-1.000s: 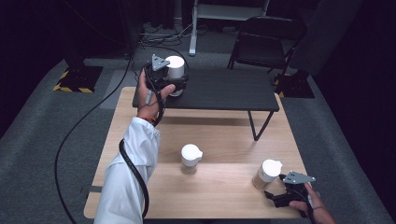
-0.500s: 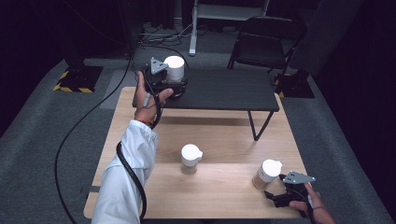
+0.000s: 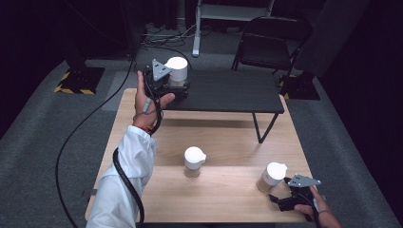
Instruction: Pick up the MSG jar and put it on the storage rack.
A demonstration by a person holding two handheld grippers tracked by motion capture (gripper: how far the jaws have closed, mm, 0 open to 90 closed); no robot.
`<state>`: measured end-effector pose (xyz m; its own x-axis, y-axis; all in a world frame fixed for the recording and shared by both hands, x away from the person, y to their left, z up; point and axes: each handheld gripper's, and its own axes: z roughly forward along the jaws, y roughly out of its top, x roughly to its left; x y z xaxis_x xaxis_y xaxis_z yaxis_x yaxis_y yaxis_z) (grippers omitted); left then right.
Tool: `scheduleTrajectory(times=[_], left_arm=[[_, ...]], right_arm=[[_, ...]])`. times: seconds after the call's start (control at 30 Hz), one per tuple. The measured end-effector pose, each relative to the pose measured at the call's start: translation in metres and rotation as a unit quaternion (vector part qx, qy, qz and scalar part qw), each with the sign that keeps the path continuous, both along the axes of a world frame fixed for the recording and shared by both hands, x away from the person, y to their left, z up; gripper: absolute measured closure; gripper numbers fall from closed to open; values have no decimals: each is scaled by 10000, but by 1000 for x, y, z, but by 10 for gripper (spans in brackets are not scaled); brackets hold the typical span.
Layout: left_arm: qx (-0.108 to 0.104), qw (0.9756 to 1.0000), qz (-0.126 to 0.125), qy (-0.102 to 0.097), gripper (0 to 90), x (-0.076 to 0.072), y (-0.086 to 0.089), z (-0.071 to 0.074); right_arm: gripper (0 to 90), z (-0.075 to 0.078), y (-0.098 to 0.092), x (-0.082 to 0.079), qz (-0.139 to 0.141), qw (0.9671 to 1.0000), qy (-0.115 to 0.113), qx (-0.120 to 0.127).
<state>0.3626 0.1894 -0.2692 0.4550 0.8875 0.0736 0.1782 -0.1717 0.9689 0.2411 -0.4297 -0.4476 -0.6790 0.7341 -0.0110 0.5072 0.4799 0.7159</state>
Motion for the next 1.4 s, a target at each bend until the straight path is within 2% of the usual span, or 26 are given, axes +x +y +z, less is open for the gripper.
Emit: scheduleTrajectory(times=[0.3,0.47,0.6,0.7,0.8,1.03,1.2,1.3,1.4], left_arm=[[250,9995,1,-191,0,-18,-5,0],[536,9979,14,-352,0,-30,-8,-4],[603,9973,-45,-422,0,-38,-7,-10],[760,9958,-58,-499,0,-45,-8,-14],[789,9954,-137,-519,0,-50,-7,-17],[1037,9924,-192,-640,0,-65,-8,-30],[1129,9913,-253,-633,1,-72,-6,-39],[1247,9897,-242,-655,1,-76,-6,-44],[1262,9897,-248,-630,1,-80,-3,-49]], right_arm=[[0,0,0,0,-8,10000,1,0],[0,0,0,0,-8,10000,1,0],[0,0,0,0,-13,10000,0,0],[0,0,0,0,-14,10000,0,0],[0,0,0,0,-13,10000,0,1],[0,0,0,0,-17,10000,0,0],[0,0,0,0,-19,10000,0,0],[0,0,0,-1,-22,10000,0,0],[0,0,0,-1,-22,10000,-2,0]])
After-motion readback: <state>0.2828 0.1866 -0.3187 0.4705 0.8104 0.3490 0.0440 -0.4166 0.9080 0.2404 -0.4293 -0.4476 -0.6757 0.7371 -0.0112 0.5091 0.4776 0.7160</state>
